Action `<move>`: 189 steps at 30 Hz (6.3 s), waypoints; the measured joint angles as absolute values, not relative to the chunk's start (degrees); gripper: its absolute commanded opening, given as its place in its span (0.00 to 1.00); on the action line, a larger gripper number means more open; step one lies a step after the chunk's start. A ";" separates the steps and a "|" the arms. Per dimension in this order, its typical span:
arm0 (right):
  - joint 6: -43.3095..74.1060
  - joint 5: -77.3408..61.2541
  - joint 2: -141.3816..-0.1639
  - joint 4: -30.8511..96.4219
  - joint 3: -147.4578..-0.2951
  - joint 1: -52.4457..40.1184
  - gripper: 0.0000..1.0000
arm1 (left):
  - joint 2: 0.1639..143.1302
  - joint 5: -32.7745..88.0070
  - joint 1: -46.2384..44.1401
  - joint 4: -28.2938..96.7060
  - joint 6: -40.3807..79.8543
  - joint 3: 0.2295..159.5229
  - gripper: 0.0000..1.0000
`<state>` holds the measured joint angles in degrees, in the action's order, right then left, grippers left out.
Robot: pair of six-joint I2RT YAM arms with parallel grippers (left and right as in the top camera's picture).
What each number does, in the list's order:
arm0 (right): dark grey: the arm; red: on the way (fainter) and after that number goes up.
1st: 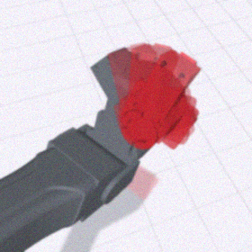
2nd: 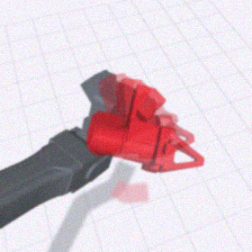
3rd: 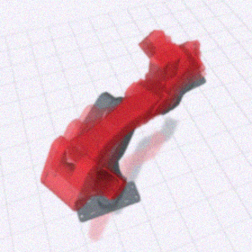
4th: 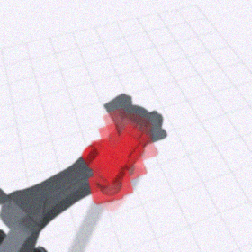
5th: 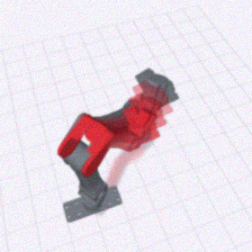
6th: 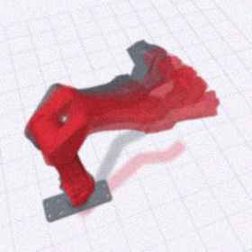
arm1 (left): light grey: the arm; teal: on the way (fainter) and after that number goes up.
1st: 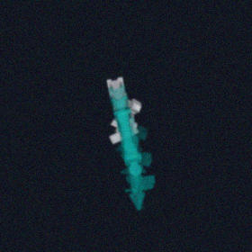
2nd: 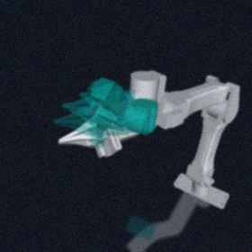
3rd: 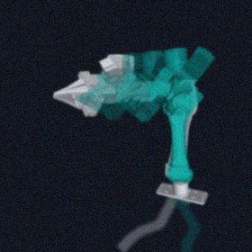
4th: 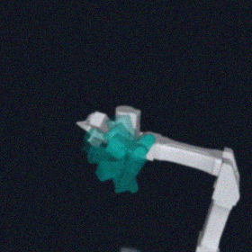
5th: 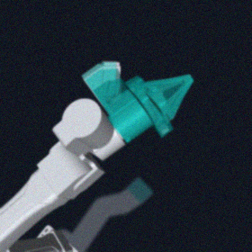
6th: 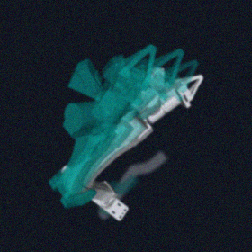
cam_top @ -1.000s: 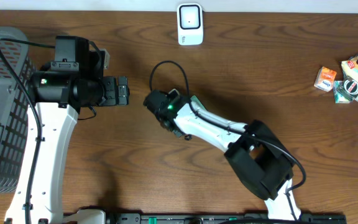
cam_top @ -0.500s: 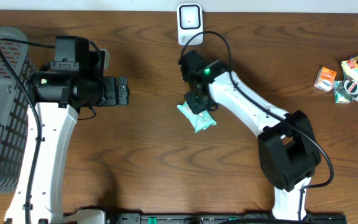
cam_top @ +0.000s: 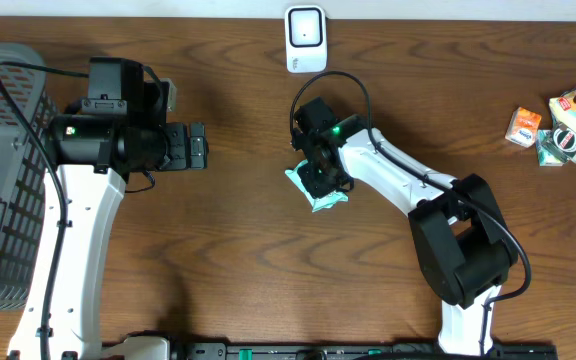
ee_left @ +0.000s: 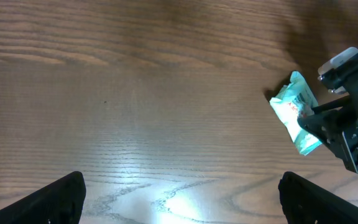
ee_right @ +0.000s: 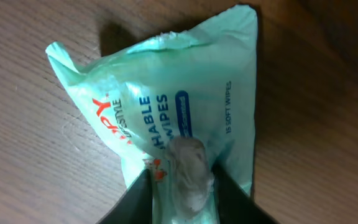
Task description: Scan the item barcode
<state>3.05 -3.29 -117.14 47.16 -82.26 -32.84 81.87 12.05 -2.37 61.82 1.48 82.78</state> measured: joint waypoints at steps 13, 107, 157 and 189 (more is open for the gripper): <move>3.90 -0.95 -116.71 45.74 -89.80 -32.86 0.01 | 81.87 12.08 -2.37 61.82 1.48 82.78 0.98; 7.29 -3.36 -115.37 30.50 -78.22 -35.86 0.28 | 81.87 12.05 -2.37 61.82 1.48 82.78 0.98; 15.20 -11.35 -111.15 14.83 -80.18 -27.44 0.27 | 81.89 12.05 -2.37 61.82 1.48 82.78 0.98; 13.63 -18.52 -120.62 21.82 -81.36 -28.80 0.71 | 81.87 12.05 -2.37 61.82 1.48 82.78 0.98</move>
<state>13.63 -18.52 -120.62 21.82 -81.36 -28.80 81.87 12.05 -2.37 61.82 1.48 82.78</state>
